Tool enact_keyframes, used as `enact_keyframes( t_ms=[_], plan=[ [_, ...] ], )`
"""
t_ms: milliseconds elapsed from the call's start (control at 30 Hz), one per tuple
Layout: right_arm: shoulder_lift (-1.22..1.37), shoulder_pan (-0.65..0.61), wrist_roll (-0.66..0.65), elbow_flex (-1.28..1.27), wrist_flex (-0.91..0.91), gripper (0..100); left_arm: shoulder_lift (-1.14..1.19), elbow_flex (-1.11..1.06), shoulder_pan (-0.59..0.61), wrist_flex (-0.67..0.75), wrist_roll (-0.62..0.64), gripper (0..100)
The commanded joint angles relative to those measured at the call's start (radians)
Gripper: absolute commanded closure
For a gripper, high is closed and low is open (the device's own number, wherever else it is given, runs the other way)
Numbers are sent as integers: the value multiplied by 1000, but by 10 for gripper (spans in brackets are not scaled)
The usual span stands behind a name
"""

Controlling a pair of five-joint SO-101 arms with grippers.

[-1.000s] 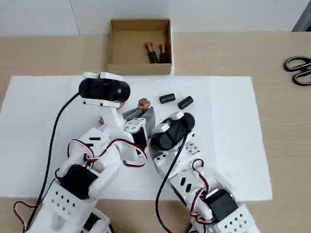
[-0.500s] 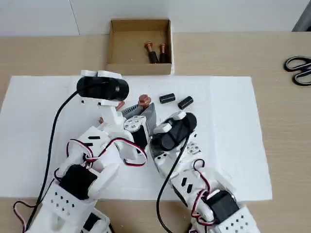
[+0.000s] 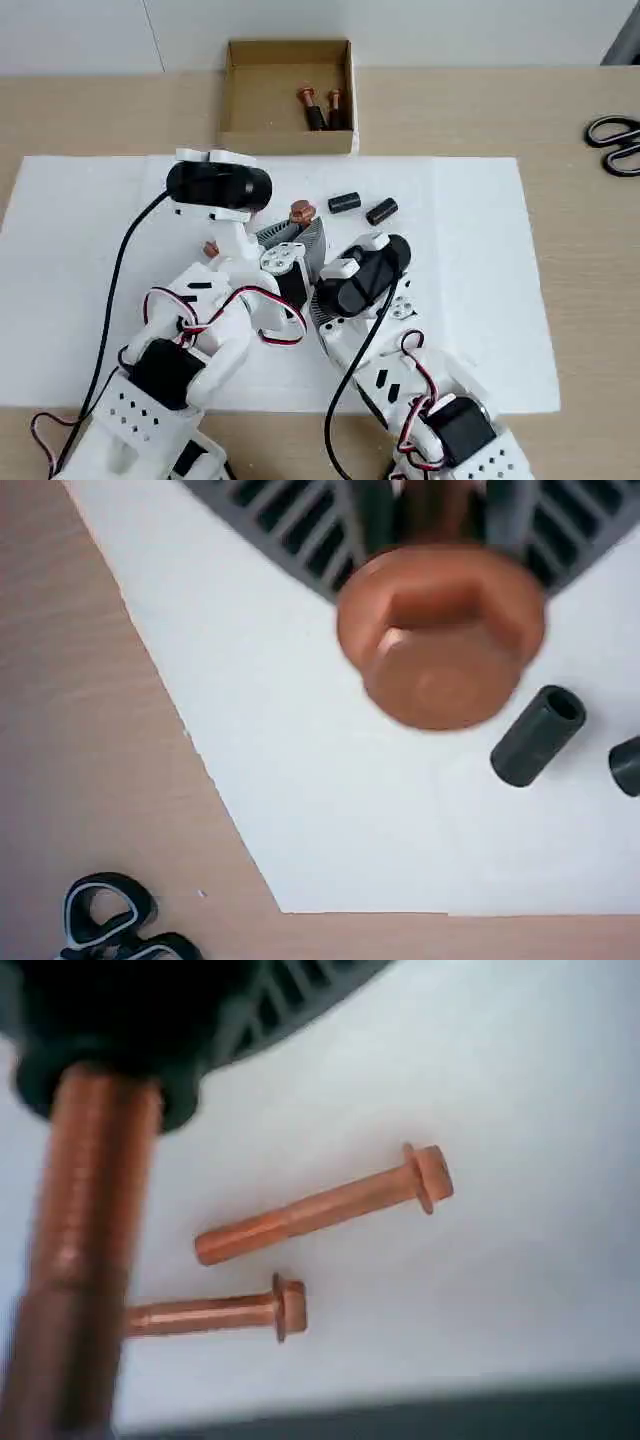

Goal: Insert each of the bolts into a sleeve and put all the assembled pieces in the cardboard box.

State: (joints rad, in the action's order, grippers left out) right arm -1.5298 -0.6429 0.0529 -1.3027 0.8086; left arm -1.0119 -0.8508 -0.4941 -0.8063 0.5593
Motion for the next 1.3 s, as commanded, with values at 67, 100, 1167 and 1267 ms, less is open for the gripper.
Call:
enact_keyframes(
  t_ms=[67,100,1167,1267],
  plan=[
    [-24,10,5,6,-18,995,-3,8,0,-11,-9,995],
    [-25,10,5,6,-18,995,-3,5,-2,-11,-20,995],
    [-27,12,5,6,-18,995,-11,-50,-61,-158,-11,820],
    [-27,13,5,6,-18,995,-11,-44,-57,-158,-8,808]
  ],
)
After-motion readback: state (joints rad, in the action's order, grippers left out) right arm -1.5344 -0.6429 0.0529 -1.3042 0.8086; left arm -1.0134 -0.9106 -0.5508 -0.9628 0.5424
